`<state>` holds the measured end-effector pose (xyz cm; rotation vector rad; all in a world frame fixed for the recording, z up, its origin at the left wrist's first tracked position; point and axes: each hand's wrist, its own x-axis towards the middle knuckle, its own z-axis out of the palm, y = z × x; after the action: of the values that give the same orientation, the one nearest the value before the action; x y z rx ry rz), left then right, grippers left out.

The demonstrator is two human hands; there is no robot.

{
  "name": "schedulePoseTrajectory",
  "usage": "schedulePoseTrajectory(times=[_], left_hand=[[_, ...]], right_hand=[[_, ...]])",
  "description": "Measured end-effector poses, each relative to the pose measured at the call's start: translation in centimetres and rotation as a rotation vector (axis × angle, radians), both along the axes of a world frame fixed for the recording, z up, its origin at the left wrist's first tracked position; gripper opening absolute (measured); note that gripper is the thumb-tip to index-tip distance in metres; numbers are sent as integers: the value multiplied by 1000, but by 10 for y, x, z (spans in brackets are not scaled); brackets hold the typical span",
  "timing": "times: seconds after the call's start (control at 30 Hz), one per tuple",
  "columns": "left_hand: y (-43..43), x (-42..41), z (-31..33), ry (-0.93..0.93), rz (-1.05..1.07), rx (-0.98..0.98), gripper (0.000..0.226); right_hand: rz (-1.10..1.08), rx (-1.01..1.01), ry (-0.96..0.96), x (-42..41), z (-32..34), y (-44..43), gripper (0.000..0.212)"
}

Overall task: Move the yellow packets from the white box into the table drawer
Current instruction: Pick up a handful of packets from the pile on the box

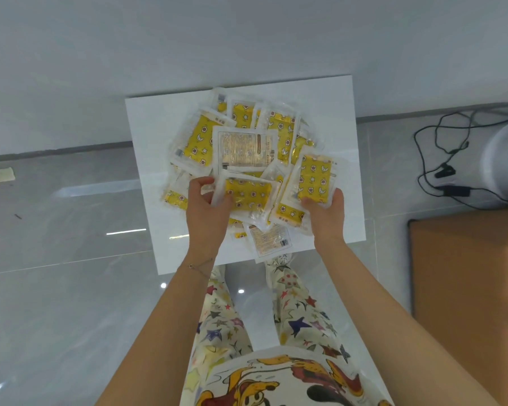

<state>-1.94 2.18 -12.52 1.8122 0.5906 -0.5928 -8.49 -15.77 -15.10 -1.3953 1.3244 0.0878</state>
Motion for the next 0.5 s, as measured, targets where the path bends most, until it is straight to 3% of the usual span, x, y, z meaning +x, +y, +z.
schedulePoseTrajectory(times=[0.23,0.5], left_hand=[[4,-7,-2,-120,-202,80,13],[33,-6,16,15,-81,-153,16]], right_hand=[[44,-21,-27,5,1,5,31],[124,-7,-46,6,20,2,32]])
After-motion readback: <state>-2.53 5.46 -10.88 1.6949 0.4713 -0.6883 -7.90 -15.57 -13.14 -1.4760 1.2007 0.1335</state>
